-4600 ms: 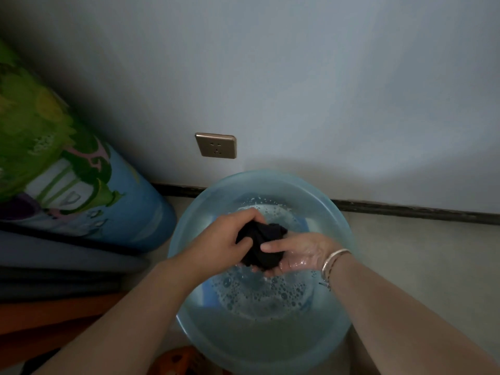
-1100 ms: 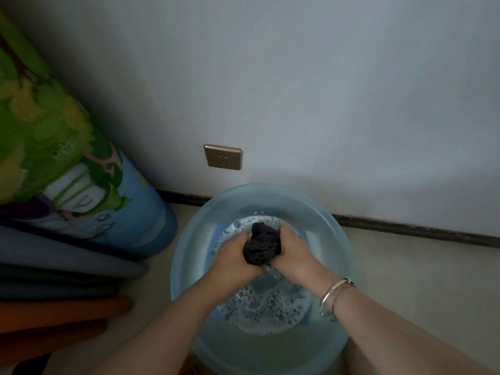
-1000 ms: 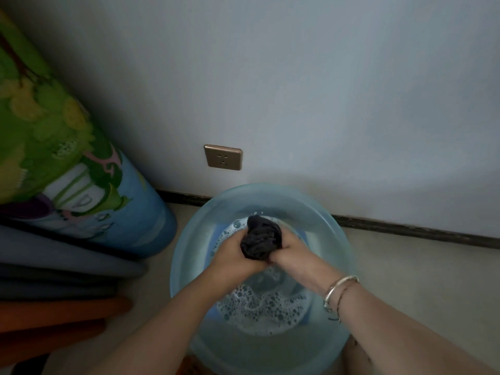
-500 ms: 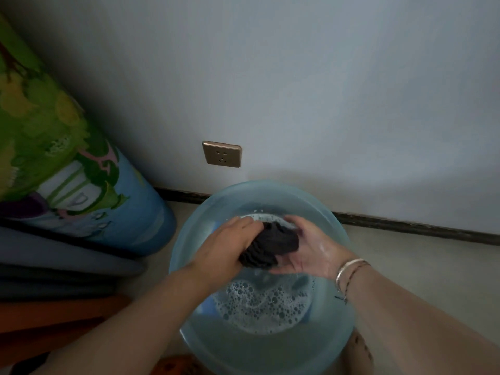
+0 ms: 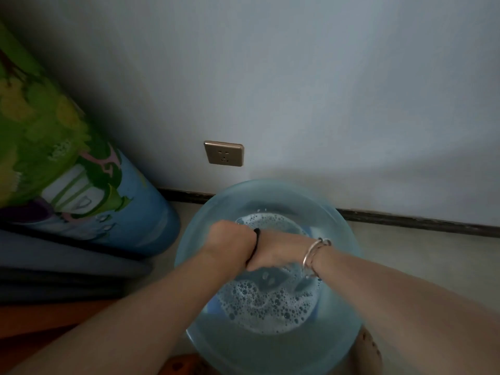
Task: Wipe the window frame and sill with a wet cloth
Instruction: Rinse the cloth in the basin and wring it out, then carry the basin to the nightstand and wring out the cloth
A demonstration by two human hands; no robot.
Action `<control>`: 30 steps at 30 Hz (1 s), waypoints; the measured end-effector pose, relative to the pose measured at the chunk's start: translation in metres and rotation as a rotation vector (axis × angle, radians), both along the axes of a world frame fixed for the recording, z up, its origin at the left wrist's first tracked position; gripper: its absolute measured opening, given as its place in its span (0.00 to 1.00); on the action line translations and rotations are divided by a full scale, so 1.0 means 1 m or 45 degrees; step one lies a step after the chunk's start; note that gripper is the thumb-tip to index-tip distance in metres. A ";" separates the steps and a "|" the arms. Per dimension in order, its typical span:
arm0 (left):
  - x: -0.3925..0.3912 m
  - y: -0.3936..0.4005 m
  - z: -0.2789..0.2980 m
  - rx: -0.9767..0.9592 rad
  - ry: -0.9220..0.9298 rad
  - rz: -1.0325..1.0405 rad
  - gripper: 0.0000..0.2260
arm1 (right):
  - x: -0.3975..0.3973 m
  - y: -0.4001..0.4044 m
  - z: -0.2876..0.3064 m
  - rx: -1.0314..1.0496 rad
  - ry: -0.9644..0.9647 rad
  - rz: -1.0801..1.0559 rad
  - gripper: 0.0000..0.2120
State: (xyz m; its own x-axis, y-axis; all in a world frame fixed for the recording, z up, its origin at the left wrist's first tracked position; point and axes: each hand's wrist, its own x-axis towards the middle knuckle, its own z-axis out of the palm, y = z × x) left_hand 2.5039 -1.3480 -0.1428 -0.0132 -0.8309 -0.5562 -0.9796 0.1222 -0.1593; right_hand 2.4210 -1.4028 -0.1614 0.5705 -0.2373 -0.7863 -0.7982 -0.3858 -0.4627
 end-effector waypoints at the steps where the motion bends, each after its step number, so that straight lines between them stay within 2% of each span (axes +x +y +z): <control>1: -0.001 0.001 -0.002 0.001 0.003 0.092 0.10 | 0.003 0.003 0.000 -0.217 -0.001 0.061 0.08; 3: -0.006 0.005 -0.005 0.013 0.082 0.338 0.11 | 0.002 0.009 0.006 -0.599 0.126 0.222 0.08; 4: -0.009 0.008 -0.007 0.015 0.155 0.485 0.10 | -0.002 0.009 0.008 -0.774 0.095 0.353 0.10; 6: -0.014 0.012 -0.012 0.031 0.380 0.796 0.06 | -0.011 0.002 0.006 -0.958 -0.178 0.625 0.11; 8: -0.017 0.014 -0.021 0.111 0.711 1.097 0.05 | -0.021 -0.006 0.005 -1.020 -0.341 0.837 0.10; 12: -0.020 0.018 -0.026 0.420 1.323 1.534 0.12 | -0.032 -0.016 -0.008 -1.049 -0.555 0.870 0.03; 15: -0.019 0.022 -0.024 0.648 1.646 1.553 0.16 | -0.040 -0.021 -0.018 -1.033 -0.710 0.738 0.03; 17: -0.018 0.025 -0.023 0.700 1.747 1.502 0.18 | -0.042 -0.020 -0.021 -1.041 -0.756 0.666 0.03; 20: -0.020 0.024 -0.023 0.540 1.650 1.510 0.15 | -0.043 -0.016 -0.024 -1.101 -0.757 0.611 0.05; 23: -0.025 0.016 -0.026 0.176 1.227 1.414 0.10 | -0.046 -0.013 -0.024 -1.157 -0.729 0.405 0.11; 25: -0.027 0.016 -0.027 -0.009 1.040 1.274 0.10 | -0.049 -0.007 -0.021 -1.192 -0.645 0.246 0.14; 28: -0.022 0.027 -0.019 -0.197 0.932 1.175 0.05 | -0.059 0.007 -0.015 -1.261 -0.577 0.029 0.10; 30: -0.015 0.037 -0.010 -0.325 0.850 1.162 0.07 | -0.066 0.013 -0.007 -1.216 -0.449 -0.112 0.09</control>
